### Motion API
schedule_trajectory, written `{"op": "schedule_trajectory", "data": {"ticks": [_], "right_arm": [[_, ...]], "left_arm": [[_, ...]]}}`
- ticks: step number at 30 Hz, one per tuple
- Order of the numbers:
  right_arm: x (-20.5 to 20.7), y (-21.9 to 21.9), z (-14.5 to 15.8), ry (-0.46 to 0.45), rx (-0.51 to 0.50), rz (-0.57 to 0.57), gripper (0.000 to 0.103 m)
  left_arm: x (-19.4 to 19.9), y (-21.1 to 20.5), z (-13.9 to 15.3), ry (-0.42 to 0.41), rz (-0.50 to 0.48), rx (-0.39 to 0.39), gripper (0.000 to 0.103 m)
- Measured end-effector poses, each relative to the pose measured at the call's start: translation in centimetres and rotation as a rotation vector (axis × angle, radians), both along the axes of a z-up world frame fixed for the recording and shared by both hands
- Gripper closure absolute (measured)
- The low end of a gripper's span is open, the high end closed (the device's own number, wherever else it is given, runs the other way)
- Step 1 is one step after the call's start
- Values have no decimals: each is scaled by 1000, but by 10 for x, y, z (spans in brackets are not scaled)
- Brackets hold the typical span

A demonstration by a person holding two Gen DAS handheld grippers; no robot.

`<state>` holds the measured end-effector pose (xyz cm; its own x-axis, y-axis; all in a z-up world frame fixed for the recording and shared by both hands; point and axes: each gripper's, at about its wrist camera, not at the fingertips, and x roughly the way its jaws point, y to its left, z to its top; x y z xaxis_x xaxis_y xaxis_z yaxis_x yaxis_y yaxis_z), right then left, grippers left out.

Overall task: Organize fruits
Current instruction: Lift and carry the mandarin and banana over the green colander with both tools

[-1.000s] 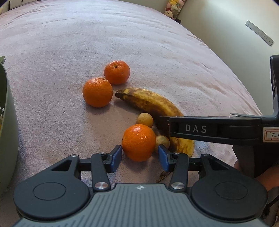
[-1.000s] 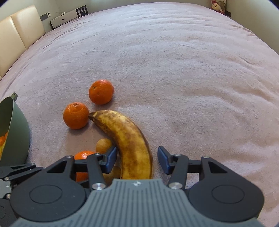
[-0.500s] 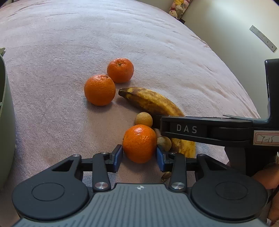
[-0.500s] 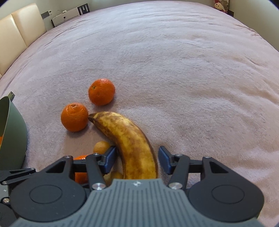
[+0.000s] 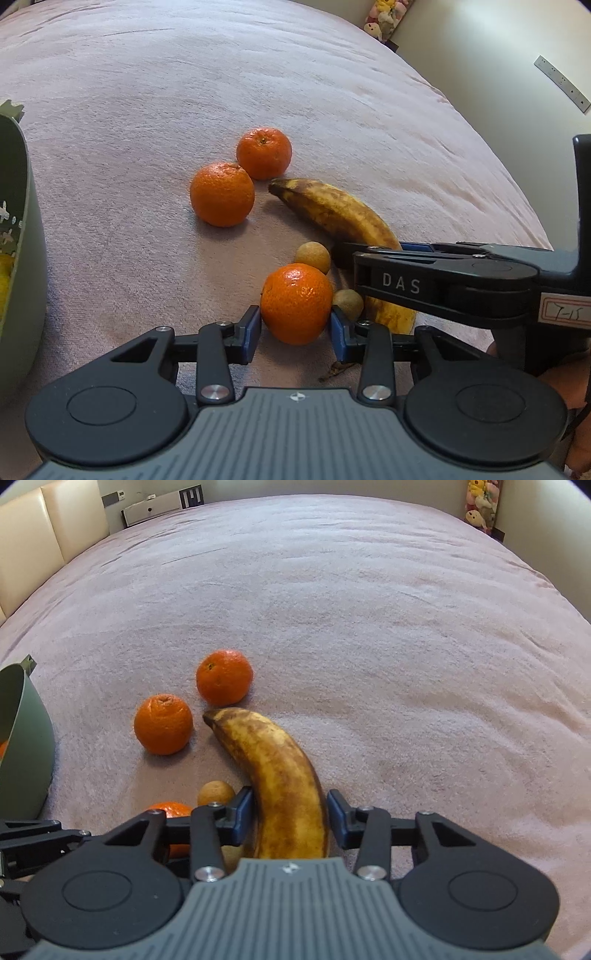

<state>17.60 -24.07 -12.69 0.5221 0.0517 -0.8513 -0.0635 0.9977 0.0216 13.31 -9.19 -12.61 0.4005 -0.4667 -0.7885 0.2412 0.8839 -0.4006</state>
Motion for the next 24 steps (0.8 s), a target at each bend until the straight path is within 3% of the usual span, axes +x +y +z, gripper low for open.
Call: {"op": "schedule_trajectory", "data": {"ticks": [13, 24], "right_arm": [[-11, 7, 26, -58, -34, 9, 65], [-37, 15, 60, -139, -58, 36, 65]], "left_arm": [[-4, 11, 19, -30, 35, 1, 60], [-13, 27, 54, -102, 84, -15, 60]]}}
